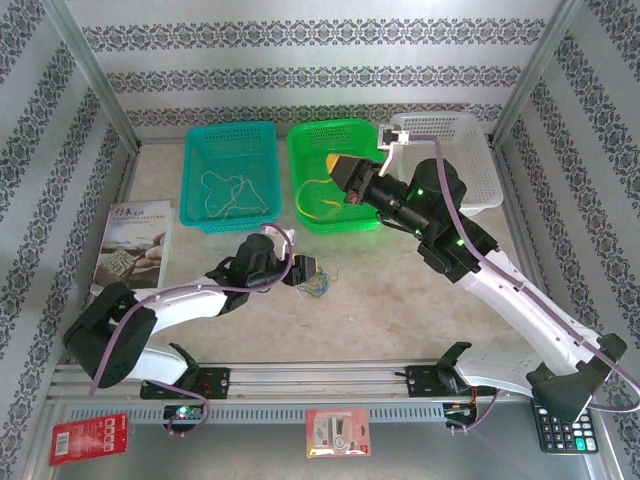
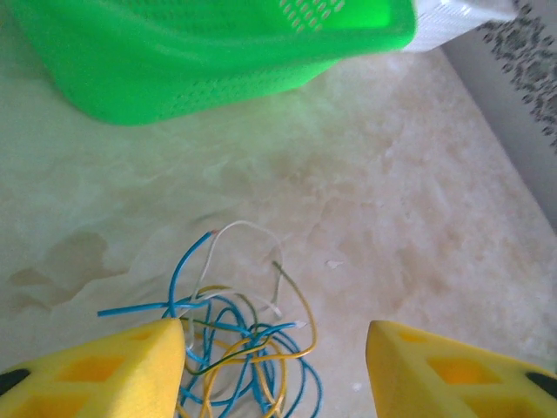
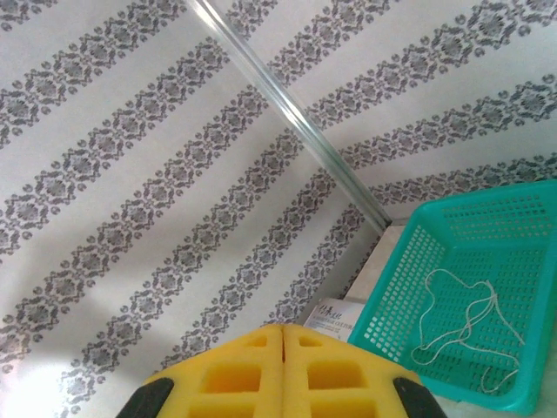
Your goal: Untangle the cables
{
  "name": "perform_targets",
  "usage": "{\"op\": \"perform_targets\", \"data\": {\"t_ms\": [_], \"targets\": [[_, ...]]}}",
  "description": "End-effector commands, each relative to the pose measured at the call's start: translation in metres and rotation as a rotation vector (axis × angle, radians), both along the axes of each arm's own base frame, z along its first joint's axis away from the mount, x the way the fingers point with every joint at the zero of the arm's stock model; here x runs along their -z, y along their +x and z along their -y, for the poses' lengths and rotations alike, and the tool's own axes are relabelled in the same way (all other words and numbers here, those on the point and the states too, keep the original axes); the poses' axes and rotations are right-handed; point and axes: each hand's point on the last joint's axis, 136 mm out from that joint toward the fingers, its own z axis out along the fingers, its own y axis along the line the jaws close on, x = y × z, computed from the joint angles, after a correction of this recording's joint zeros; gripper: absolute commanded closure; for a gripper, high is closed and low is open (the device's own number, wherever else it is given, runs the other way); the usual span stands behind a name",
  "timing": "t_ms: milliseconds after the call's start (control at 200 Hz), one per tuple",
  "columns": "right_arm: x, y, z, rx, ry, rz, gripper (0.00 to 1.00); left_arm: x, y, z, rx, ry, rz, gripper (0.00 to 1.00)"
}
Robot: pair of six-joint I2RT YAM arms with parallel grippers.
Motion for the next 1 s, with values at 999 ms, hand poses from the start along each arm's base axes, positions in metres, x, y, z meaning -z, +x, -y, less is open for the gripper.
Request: {"op": "perform_targets", "data": {"t_ms": [999], "targets": [[0.114,0.139,0.055,0.29,-0.212,-0.201,1.0,-0.167,0.01,-0.051,-0.24,-0.033,0.229,0.0]]}}
